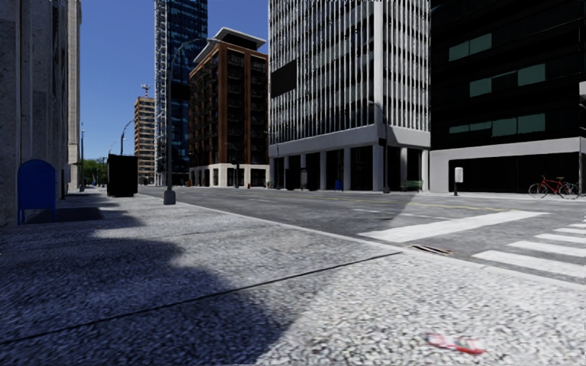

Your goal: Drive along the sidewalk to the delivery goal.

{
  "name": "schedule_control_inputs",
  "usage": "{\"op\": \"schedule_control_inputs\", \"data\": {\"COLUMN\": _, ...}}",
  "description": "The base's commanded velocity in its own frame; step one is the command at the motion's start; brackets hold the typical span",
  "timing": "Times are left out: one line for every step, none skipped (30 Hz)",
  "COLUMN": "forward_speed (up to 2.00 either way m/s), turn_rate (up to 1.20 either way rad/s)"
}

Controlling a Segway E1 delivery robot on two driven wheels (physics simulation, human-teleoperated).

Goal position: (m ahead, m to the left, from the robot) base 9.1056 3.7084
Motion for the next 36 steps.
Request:
{"op": "schedule_control_inputs", "data": {"forward_speed": 2.0, "turn_rate": 0.52}}
{"op": "schedule_control_inputs", "data": {"forward_speed": 2.0, "turn_rate": 0.52}}
{"op": "schedule_control_inputs", "data": {"forward_speed": 2.0, "turn_rate": 0.52}}
{"op": "schedule_control_inputs", "data": {"forward_speed": 2.0, "turn_rate": 0.52}}
{"op": "schedule_control_inputs", "data": {"forward_speed": 2.0, "turn_rate": 0.52}}
{"op": "schedule_control_inputs", "data": {"forward_speed": 2.0, "turn_rate": 0.52}}
{"op": "schedule_control_inputs", "data": {"forward_speed": 2.0, "turn_rate": 0.52}}
{"op": "schedule_control_inputs", "data": {"forward_speed": 2.0, "turn_rate": 0.52}}
{"op": "schedule_control_inputs", "data": {"forward_speed": 2.0, "turn_rate": 0.52}}
{"op": "schedule_control_inputs", "data": {"forward_speed": 2.0, "turn_rate": 0.52}}
{"op": "schedule_control_inputs", "data": {"forward_speed": 2.0, "turn_rate": 0.52}}
{"op": "schedule_control_inputs", "data": {"forward_speed": 2.0, "turn_rate": 0.52}}
{"op": "schedule_control_inputs", "data": {"forward_speed": 2.0, "turn_rate": 0.52}}
{"op": "schedule_control_inputs", "data": {"forward_speed": 2.0, "turn_rate": 0.52}}
{"op": "schedule_control_inputs", "data": {"forward_speed": 2.0, "turn_rate": 0.52}}
{"op": "schedule_control_inputs", "data": {"forward_speed": 2.0, "turn_rate": 0.52}}
{"op": "schedule_control_inputs", "data": {"forward_speed": 2.0, "turn_rate": 0.52}}
{"op": "schedule_control_inputs", "data": {"forward_speed": 2.0, "turn_rate": 0.52}}
{"op": "schedule_control_inputs", "data": {"forward_speed": 2.0, "turn_rate": 0.52}}
{"op": "schedule_control_inputs", "data": {"forward_speed": 2.0, "turn_rate": 0.52}}
{"op": "schedule_control_inputs", "data": {"forward_speed": 2.0, "turn_rate": 0.52}}
{"op": "schedule_control_inputs", "data": {"forward_speed": 2.0, "turn_rate": 0.52}}
{"op": "schedule_control_inputs", "data": {"forward_speed": 2.0, "turn_rate": 0.52}}
{"op": "schedule_control_inputs", "data": {"forward_speed": 2.0, "turn_rate": 0.52}}
{"op": "schedule_control_inputs", "data": {"forward_speed": 2.0, "turn_rate": 0.52}}
{"op": "schedule_control_inputs", "data": {"forward_speed": 2.0, "turn_rate": 0.52}}
{"op": "schedule_control_inputs", "data": {"forward_speed": 2.0, "turn_rate": 0.52}}
{"op": "schedule_control_inputs", "data": {"forward_speed": 2.0, "turn_rate": 0.52}}
{"op": "schedule_control_inputs", "data": {"forward_speed": 2.0, "turn_rate": 0.52}}
{"op": "schedule_control_inputs", "data": {"forward_speed": 2.0, "turn_rate": 0.52}}
{"op": "schedule_control_inputs", "data": {"forward_speed": 2.0, "turn_rate": 0.52}}
{"op": "schedule_control_inputs", "data": {"forward_speed": 2.0, "turn_rate": 0.52}}
{"op": "schedule_control_inputs", "data": {"forward_speed": 2.0, "turn_rate": 0.52}}
{"op": "schedule_control_inputs", "data": {"forward_speed": 2.0, "turn_rate": 0.52}}
{"op": "schedule_control_inputs", "data": {"forward_speed": 2.0, "turn_rate": 0.52}}
{"op": "schedule_control_inputs", "data": {"forward_speed": 2.0, "turn_rate": 0.52}}
